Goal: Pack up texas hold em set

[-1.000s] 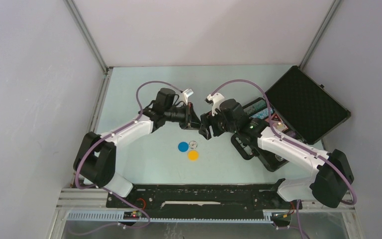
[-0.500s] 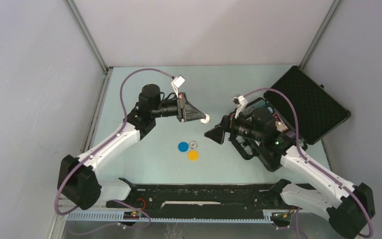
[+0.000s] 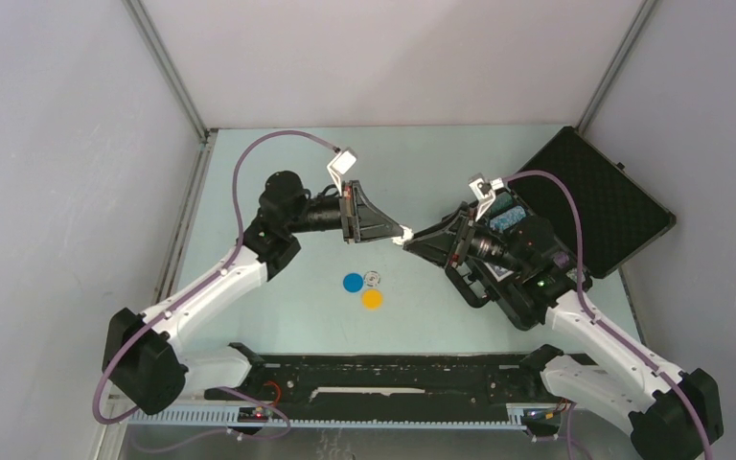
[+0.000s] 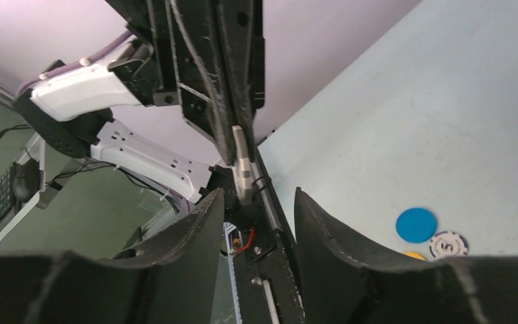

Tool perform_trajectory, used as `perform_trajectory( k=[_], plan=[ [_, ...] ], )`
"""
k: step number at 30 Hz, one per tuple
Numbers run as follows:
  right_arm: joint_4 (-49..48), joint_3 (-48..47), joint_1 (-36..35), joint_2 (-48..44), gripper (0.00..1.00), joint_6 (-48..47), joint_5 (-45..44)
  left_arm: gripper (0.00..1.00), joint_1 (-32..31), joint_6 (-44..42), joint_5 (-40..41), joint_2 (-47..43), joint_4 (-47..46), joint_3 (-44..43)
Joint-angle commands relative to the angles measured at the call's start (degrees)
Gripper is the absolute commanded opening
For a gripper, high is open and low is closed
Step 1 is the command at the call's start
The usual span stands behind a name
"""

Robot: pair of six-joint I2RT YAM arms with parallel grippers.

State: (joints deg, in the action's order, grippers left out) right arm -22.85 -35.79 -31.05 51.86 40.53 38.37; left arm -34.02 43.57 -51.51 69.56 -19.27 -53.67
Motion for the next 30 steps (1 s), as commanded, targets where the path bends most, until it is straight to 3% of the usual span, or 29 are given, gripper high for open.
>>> perform_trajectory(
  k=[1, 11, 21, 26, 28, 30],
  plan=[
    [-8.14, -0.09, 1.08, -1.14, 0.47, 4.01, 2.87, 0.00, -0.34, -0.59, -1.18, -1.61, -1.61, 0.61],
    [-9.01, -0.07, 1.94, 0.41, 0.19, 5.46, 3.87, 0.00, -0.94, -1.21, -1.71, -2.00, -1.49, 0.53],
    [-11.59, -0.10, 2.14, 2.18, 0.21, 6.90, 4.59, 0.00, -1.49, -1.13, -2.05, -1.97, -1.47, 0.33],
    [-10.43, -0.02, 3.17, 2.46, 0.00, 6.69, 5.01, 0.01, -1.49, -1.88, -1.55, -1.79, 0.49, -0.43],
    [-7.25, -0.09, 4.30, 1.65, 0.00, 5.10, 3.73, 0.14, -1.46, -5.24, 0.21, -2.12, 6.06, -1.97],
    [-1.14, -0.16, 5.96, -0.41, 0.00, 0.91, 1.03, 0.39, -1.41, -10.05, 4.10, -3.12, 12.95, -3.51]
  ],
)
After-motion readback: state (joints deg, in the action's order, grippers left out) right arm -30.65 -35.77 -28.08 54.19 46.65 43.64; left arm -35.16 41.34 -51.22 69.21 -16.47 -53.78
